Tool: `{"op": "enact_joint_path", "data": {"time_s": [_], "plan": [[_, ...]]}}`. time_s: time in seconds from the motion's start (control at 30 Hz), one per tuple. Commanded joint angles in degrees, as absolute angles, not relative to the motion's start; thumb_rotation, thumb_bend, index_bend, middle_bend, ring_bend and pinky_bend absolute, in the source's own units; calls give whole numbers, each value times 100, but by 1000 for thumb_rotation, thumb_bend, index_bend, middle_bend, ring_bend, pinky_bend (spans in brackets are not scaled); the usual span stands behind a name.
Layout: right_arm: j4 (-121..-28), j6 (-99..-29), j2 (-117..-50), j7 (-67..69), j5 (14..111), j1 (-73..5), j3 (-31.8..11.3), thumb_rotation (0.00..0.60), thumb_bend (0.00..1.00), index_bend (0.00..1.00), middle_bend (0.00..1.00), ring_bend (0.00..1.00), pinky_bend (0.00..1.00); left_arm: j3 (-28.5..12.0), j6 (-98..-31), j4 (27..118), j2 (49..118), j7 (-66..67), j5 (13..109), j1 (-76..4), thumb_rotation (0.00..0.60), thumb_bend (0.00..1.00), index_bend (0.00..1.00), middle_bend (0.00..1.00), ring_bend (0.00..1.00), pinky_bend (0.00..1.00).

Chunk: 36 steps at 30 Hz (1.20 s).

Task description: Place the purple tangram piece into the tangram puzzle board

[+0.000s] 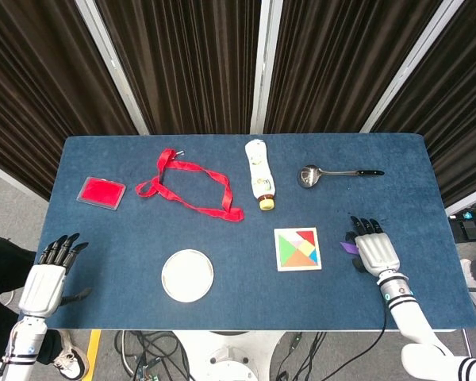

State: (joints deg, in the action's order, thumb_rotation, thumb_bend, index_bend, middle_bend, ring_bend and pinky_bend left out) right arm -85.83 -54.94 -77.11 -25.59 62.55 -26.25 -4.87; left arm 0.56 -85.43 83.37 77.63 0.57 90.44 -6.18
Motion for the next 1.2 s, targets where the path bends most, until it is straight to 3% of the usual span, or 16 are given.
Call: {"op": "enact_joint_path", "data": {"time_s": [0.03,1.2], "plan": [[-8561,-5530,-7737,-2591,6238,-2627,-462,600,263,342,0,0,0,61,-8533,8330,7767,59,9043,-621,600,1,171,61,0,116],[-8733,-5971,-7701,-2670,6176,-2664,-503,600,293,517,0,0,0,73,-8431,8291,7786,22,8928,-599,600,0,172,61,0,118]]}}
